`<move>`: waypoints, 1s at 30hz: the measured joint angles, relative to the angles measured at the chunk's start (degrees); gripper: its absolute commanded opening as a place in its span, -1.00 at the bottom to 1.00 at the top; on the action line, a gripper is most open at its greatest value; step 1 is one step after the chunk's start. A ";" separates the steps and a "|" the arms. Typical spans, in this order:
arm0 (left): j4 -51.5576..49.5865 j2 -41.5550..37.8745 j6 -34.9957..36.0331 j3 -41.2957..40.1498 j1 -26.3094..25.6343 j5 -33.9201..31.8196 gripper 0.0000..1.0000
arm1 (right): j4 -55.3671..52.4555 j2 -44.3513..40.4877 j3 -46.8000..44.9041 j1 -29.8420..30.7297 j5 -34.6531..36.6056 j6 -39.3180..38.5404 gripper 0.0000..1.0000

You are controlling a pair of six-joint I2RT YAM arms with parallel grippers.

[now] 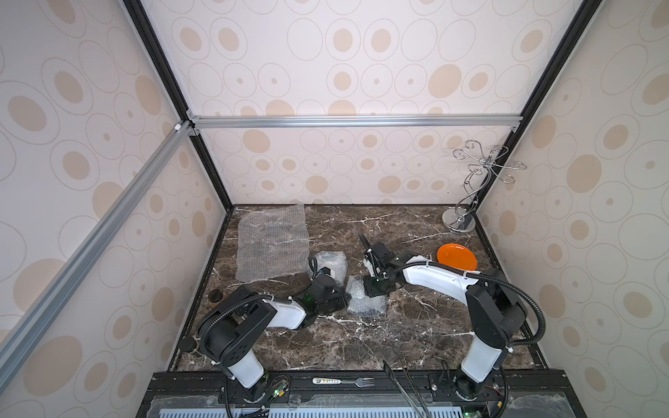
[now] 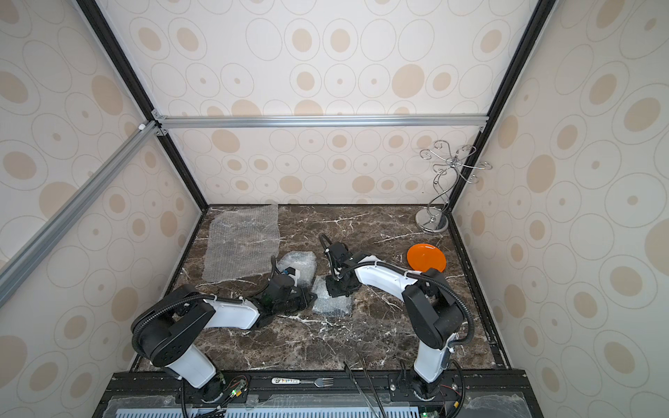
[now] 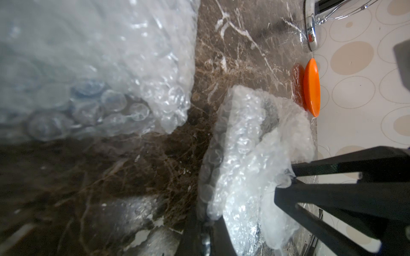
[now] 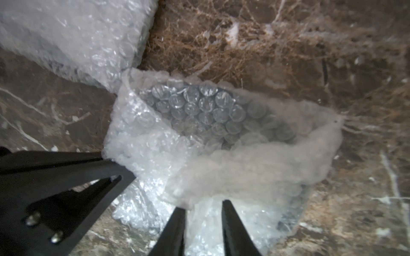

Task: Unpack dinner plates from bubble wrap
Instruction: Unwrap the bubble wrap at the center of the board.

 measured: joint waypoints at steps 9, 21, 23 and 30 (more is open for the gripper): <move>-0.39 0.00 0.00 0.48 -0.22 -0.61 -1.00 | -0.83 -1.46 -0.35 -0.63 0.50 -0.87 -0.93; -0.92 1.44 0.00 2.49 -0.22 -1.01 -1.00 | 0.04 -15.37 -11.87 -16.76 -7.30 -1.97 -0.66; -0.92 1.97 0.02 3.06 -0.22 -0.98 -1.00 | -0.02 -16.09 -13.64 -19.69 -8.87 -2.69 -0.45; -0.90 3.52 0.02 4.76 -0.22 -0.98 -1.00 | -5.11 -18.67 -13.51 -23.37 -7.15 -5.81 -0.23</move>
